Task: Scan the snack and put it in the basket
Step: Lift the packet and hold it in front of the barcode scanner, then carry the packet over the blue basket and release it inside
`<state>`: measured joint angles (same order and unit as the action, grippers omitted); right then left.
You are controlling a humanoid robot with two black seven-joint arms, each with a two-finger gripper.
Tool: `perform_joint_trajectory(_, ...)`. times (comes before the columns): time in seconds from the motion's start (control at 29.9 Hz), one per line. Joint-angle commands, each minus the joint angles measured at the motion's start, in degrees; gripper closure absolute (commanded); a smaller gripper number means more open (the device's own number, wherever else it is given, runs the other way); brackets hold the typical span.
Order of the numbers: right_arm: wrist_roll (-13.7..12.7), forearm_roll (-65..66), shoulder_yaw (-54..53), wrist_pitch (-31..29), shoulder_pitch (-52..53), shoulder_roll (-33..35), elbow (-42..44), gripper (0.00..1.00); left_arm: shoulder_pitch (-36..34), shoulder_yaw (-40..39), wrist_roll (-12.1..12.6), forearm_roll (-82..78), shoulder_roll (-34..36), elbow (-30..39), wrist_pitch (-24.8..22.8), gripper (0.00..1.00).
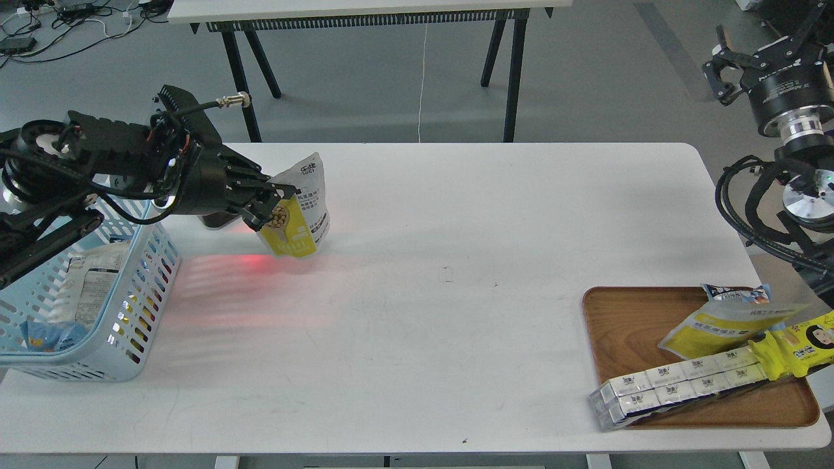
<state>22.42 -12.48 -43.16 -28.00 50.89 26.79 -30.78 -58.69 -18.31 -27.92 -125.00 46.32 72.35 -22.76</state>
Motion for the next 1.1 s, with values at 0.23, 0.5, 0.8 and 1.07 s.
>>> perform_joint_trajectory(0.23, 0.17, 0.0, -0.61, 0.0, -0.09, -0.68, 0.28, 0.01, -0.9, -2.17, -0.08, 0.0, 1.66, 1.39, -0.09, 1.0)
perform_joint_trajectory(0.5, 0.17, 0.0, -1.49, 0.0, -0.26, -0.77, 0.46, 0.01, -2.57, -2.25, -0.08, 0.0, 1.76, 1.83, -0.53, 1.0)
perform_joint_trajectory(0.8, 0.17, 0.0, -1.49, 0.0, -0.35, -0.68, 0.46, 0.01, -1.87, -1.03, -0.03, 0.0, 1.23, 1.66, -0.71, 1.0)
perform_joint_trajectory(1.07, 0.17, 0.0, -1.49, 0.0, -0.44, -0.77, 0.46, 0.01, 0.68, -0.94, 0.67, 0.0, 1.23, 1.48, -0.62, 1.0)
